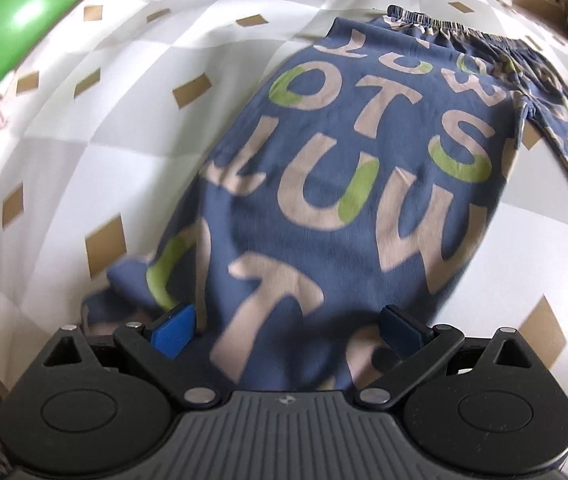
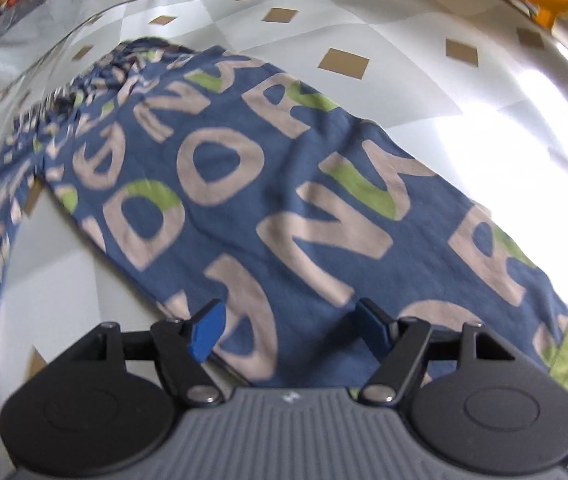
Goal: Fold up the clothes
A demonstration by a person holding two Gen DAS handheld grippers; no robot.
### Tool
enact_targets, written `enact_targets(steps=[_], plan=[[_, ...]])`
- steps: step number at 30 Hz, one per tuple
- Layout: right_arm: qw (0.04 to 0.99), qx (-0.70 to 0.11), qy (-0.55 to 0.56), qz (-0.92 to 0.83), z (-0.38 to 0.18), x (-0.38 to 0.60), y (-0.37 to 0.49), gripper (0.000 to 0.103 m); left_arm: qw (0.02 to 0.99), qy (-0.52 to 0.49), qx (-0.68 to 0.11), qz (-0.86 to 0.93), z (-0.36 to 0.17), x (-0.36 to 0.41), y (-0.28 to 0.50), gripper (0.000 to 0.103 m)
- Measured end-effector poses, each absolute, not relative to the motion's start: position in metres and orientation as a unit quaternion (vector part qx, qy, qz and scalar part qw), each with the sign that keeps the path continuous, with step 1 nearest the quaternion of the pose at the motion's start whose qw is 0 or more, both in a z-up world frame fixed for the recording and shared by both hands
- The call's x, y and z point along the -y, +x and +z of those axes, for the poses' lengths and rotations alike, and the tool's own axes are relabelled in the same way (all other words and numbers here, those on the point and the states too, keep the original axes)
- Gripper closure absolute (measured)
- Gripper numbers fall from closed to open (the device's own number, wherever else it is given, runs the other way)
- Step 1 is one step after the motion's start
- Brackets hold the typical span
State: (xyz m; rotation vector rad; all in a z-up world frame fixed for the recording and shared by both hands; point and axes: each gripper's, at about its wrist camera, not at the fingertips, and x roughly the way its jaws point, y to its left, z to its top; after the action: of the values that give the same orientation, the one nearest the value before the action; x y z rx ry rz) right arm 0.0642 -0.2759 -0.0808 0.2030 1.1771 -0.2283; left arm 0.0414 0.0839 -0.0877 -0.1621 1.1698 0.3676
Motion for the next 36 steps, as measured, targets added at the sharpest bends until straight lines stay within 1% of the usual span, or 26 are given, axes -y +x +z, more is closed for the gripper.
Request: enact_targets(steps=[3, 7, 9, 13, 18, 20, 21, 23, 29, 33, 36], plan=[[0.83, -0.543, 0.066, -0.105, -0.083, 0.267, 0.05, 0.03, 0.818, -0.078, -0.546, 0.165, -0.088, -0.08, 0.033, 0.003], [0.839, -0.526, 0.08, -0.114, -0.084, 0.27, 0.036, 0.026, 0.82, -0.085, -0.544, 0.158, -0.089, -0.08, 0.026, 0.003], [0.842, -0.521, 0.079, -0.114, -0.086, 0.269, 0.031, 0.022, 0.818, -0.097, -0.545, 0.155, -0.09, -0.083, 0.024, 0.002], [0.845, -0.522, 0.057, -0.104, -0.088, 0.261, 0.023, 0.019, 0.822, -0.087, -0.545, 0.14, -0.091, -0.081, 0.02, 0.002], [0.845, -0.526, 0.048, -0.09, -0.087, 0.253, 0.012, 0.019, 0.825, -0.078, -0.546, 0.122, -0.09, -0.077, 0.013, 0.002], [0.843, -0.529, 0.046, -0.082, -0.085, 0.25, 0.008, 0.02, 0.826, -0.065, -0.547, 0.115, -0.089, -0.073, 0.009, 0.004], [0.844, -0.528, 0.051, -0.079, -0.083, 0.25, 0.006, 0.021, 0.83, -0.061, -0.543, 0.114, -0.087, -0.071, 0.007, 0.006], [0.85, -0.515, 0.073, -0.082, -0.076, 0.252, -0.001, 0.021, 0.839, -0.061, -0.529, 0.113, -0.081, -0.07, 0.002, 0.007], [0.854, -0.489, 0.102, -0.147, -0.062, 0.271, -0.019, 0.021, 0.84, -0.086, -0.518, 0.134, -0.073, -0.082, -0.01, 0.007], [0.838, -0.496, 0.143, -0.177, -0.065, 0.288, -0.025, 0.021, 0.831, -0.094, -0.525, 0.157, -0.078, -0.093, -0.016, 0.007], [0.831, -0.508, 0.135, -0.183, -0.071, 0.29, -0.025, 0.021, 0.824, -0.096, -0.535, 0.16, -0.083, -0.098, -0.018, 0.007]])
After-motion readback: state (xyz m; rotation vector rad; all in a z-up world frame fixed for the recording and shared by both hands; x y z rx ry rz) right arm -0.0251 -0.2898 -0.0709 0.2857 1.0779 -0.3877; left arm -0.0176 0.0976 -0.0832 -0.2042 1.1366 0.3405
